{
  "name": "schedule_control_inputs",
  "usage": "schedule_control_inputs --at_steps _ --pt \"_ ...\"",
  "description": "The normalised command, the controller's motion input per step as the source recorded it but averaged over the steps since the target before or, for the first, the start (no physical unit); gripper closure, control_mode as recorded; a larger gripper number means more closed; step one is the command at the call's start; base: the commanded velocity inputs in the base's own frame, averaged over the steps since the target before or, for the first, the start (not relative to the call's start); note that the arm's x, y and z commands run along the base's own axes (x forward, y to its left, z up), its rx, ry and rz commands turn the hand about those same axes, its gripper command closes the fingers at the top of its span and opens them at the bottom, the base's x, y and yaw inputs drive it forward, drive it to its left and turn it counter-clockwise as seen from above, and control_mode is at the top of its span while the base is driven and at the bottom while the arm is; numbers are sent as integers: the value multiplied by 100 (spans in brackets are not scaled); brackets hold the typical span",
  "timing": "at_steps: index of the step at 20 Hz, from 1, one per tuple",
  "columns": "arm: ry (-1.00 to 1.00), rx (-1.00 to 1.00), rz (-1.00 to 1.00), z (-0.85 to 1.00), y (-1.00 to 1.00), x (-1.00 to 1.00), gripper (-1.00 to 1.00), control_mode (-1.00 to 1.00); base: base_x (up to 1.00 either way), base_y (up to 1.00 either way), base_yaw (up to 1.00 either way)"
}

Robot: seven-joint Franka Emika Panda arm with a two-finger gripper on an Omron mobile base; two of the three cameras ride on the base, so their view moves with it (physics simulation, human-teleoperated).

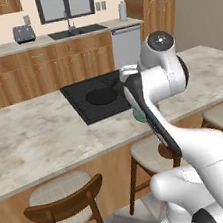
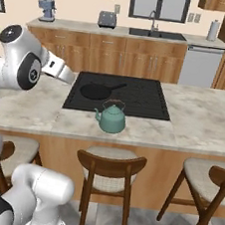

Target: Pick the kettle from the counter and place it on a stove burner. Then turn the burner on.

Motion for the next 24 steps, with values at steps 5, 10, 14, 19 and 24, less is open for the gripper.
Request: schedule_control_inputs --at_steps 5,10,14,19,24 --pt "24 22 -20 0 -51 49 -100 -100 0 0 0" --pt "19 13 -5 -19 -30 48 -100 -100 0 0 0" --pt "7 9 -3 -45 -18 15 -100 -100 0 0 0" --pt "5 6 -7 -52 -19 8 -100 -100 0 0 0" --pt "0 1 -11 -45 -30 0 -100 -100 0 0 0"
